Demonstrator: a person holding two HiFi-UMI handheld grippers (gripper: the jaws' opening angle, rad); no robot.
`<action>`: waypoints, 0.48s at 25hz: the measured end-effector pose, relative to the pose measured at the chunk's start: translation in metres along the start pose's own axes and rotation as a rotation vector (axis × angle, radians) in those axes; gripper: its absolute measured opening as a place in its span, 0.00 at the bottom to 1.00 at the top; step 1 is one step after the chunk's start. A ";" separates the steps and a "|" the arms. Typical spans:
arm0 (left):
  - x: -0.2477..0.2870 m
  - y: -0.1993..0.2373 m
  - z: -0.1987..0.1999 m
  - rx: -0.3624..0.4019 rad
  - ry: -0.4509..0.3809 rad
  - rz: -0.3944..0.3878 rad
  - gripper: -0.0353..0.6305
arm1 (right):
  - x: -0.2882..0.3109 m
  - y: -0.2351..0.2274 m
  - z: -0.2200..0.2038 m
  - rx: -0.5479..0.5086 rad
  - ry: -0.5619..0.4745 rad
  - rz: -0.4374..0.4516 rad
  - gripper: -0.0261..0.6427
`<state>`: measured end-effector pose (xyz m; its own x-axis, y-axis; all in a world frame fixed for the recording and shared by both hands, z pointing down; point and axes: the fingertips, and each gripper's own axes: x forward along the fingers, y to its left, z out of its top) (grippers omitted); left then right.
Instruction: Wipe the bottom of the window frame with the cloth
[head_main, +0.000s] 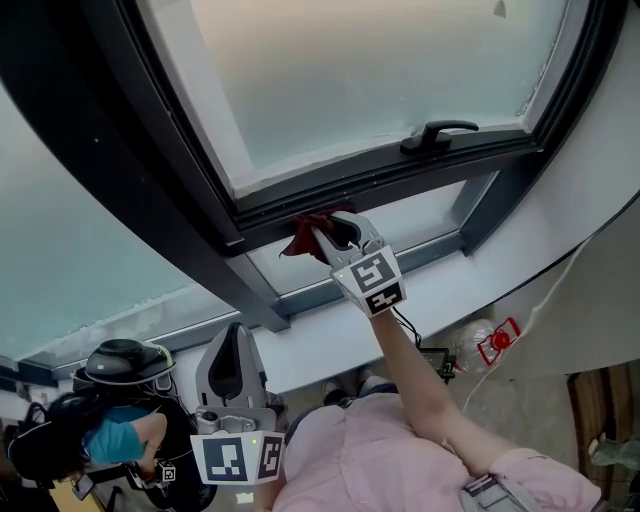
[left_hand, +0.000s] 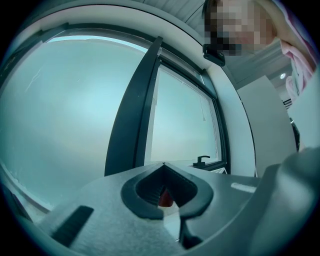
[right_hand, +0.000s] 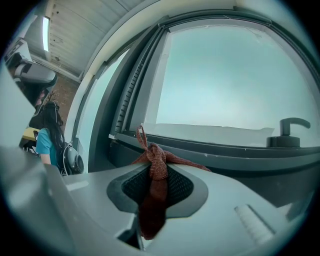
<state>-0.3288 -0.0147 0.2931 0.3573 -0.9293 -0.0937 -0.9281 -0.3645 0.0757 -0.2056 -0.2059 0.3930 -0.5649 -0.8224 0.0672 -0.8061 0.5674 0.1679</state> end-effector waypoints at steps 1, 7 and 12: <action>0.002 -0.003 -0.001 0.001 0.002 -0.004 0.04 | -0.001 -0.002 0.001 0.002 -0.004 0.001 0.15; 0.016 -0.023 0.001 0.001 0.000 -0.010 0.04 | -0.009 -0.017 -0.002 0.002 0.001 0.018 0.15; 0.024 -0.046 0.000 0.005 0.005 0.010 0.04 | -0.020 -0.035 -0.005 0.019 -0.014 0.039 0.15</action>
<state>-0.2772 -0.0202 0.2877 0.3487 -0.9331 -0.0876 -0.9321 -0.3550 0.0721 -0.1654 -0.2097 0.3905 -0.5980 -0.7993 0.0596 -0.7867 0.5996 0.1471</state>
